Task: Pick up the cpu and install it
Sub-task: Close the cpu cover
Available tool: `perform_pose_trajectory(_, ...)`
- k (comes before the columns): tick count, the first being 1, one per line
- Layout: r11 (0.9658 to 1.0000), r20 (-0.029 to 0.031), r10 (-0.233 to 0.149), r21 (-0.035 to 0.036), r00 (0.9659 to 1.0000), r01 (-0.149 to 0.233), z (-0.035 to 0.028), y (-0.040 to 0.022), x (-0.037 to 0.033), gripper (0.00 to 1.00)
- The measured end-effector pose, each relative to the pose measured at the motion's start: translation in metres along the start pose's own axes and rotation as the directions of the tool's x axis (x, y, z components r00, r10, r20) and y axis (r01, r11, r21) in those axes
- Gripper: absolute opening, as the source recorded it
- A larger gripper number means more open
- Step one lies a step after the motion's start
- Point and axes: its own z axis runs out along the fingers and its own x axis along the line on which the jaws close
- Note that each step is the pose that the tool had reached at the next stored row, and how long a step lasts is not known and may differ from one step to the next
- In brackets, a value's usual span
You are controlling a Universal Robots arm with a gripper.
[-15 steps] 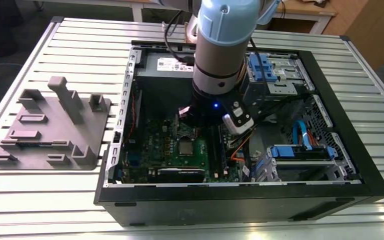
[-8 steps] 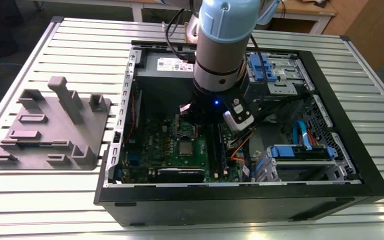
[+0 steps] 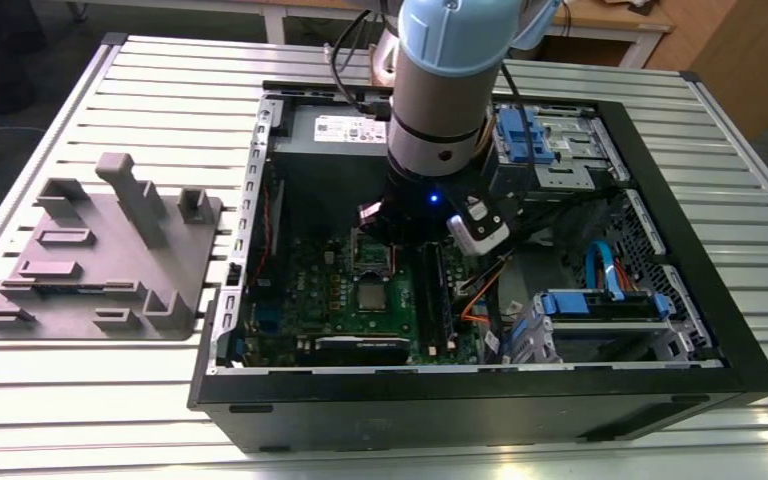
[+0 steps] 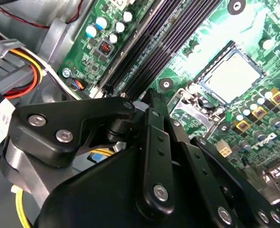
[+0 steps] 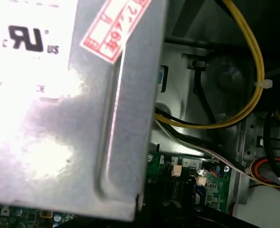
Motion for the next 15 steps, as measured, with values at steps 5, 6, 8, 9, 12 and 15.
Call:
perform_pose_trajectory(5, 1.0, 0.0001, -0.007, -0.0028, 1.0, 0.007, 0.0005, -0.0002, -0.001, 0.1)
perform_pose_trajectory(6, 0.9998, -0.0004, -0.021, -0.0031, 0.9998, 0.021, 0.0008, -0.0002, -0.001, 0.1)
perform_pose_trajectory(8, 0.9984, -0.0017, -0.056, -0.0038, 0.9985, 0.056, 0.0014, -0.0002, -0.001, 0.1)
perform_pose_trajectory(9, 0.9973, -0.0024, -0.074, -0.0041, 0.9973, 0.074, 0.0016, -0.0003, -0.0011, 0.1)
perform_pose_trajectory(12, 0.9938, -0.0023, -0.111, -0.0096, 0.9938, 0.111, 0.0017, -0.0002, -0.0012, 0.1)
perform_pose_trajectory(15, 0.9902, -0.0014, -0.139, -0.0177, 0.9904, 0.139, 0.0016, -0.0003, -0.0014, 0.1)
